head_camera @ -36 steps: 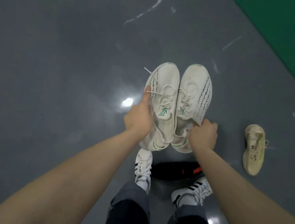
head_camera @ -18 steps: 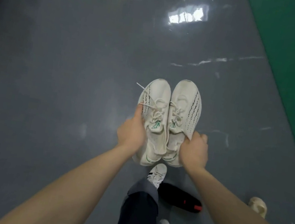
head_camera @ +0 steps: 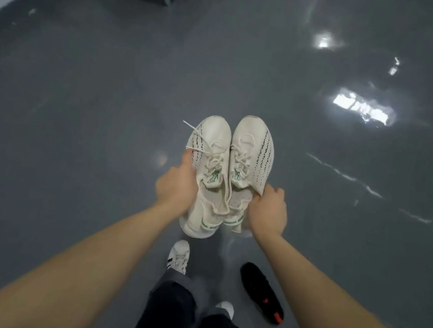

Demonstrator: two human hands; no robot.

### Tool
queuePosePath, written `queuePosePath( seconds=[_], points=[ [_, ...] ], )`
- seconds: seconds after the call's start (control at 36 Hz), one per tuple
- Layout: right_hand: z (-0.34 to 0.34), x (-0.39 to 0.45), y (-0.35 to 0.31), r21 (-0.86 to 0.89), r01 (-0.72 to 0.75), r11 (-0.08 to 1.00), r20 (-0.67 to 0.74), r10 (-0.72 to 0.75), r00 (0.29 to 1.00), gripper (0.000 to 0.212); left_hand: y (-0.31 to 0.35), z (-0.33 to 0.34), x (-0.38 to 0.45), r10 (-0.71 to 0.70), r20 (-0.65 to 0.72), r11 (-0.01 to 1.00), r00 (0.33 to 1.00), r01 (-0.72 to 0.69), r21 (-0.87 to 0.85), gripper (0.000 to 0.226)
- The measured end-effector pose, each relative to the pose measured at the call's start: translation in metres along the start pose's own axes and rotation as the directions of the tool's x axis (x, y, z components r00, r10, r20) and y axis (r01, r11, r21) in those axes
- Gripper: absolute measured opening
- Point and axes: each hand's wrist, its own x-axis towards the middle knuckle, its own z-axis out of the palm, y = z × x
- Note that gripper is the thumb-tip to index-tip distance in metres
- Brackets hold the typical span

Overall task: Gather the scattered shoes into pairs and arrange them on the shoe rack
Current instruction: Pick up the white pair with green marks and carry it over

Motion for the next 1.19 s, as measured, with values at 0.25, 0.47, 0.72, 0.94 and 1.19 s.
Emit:
queuePosePath(
  seconds=[0.25,0.47,0.72,0.94,1.19],
  points=[
    [0.059,-0.078,-0.168,-0.096,0.328,0.940,0.213,-0.303,0.929,0.028,-0.171,-0.106,-0.029,-0.300,-0.116,0.942,0.947,0.275,-0.194,0.042],
    [0.137,-0.150,-0.316,-0.131,0.502,0.855,0.336,-0.438,0.834,0.026,-0.318,-0.204,-0.040,-0.432,-0.194,0.886,0.881,0.374,-0.276,0.039],
    [0.222,-0.246,-0.463,-0.112,0.692,0.713,0.391,-0.609,0.690,0.022,-0.466,-0.293,-0.066,-0.576,-0.298,0.817,0.761,0.524,-0.241,0.042],
    [0.287,-0.311,-0.559,-0.088,0.849,0.520,0.520,-0.703,0.485,0.017,-0.569,-0.335,-0.091,-0.696,-0.343,0.714,0.631,0.657,-0.242,0.036],
    [0.355,-0.372,-0.643,-0.019,0.951,0.308,0.590,-0.764,0.260,0.024,-0.656,-0.364,-0.105,-0.831,-0.335,0.544,0.444,0.777,-0.318,0.040]
  ],
)
